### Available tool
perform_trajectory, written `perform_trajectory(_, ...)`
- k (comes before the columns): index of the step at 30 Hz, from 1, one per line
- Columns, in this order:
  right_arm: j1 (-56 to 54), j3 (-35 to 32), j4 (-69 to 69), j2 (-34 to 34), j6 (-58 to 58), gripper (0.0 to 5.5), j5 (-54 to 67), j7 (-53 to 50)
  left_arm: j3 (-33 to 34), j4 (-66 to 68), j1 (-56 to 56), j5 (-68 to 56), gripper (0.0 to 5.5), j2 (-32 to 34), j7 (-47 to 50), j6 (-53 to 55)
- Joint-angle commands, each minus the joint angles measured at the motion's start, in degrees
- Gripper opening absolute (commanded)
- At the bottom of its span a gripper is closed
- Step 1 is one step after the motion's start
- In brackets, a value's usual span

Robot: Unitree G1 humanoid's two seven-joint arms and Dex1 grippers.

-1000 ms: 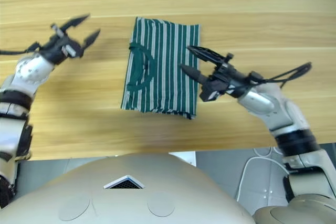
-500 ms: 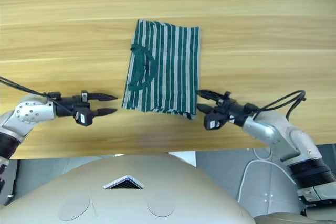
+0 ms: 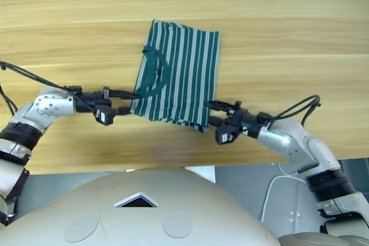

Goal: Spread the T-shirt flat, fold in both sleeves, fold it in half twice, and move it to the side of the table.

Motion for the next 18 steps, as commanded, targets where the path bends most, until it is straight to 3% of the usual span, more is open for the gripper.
perform_trajectory(1,3.24,-1.98,-1.52,-1.59,1.62,2.59,-0.10,1.53,-3.52,0.37,2.30,1.44,2.07,0.91,-4.76,0.66)
perform_trajectory(6,6.87,-4.11,-4.90,-2.71,2.31,2.62,1.63,3.37,-4.03,2.23,1.66,1.97,1.39,-0.32,-4.87,0.71)
perform_trajectory(14,5.90,-2.06,-5.39,-0.90,2.11,2.62,2.18,5.57,-2.43,9.71,-1.70,4.96,0.27,-2.30,-1.31,-0.45)
perform_trajectory(18,3.55,-0.97,-3.69,0.31,1.59,2.62,1.29,5.88,-3.09,10.14,-0.95,5.06,0.06,-2.81,-1.31,-1.53)
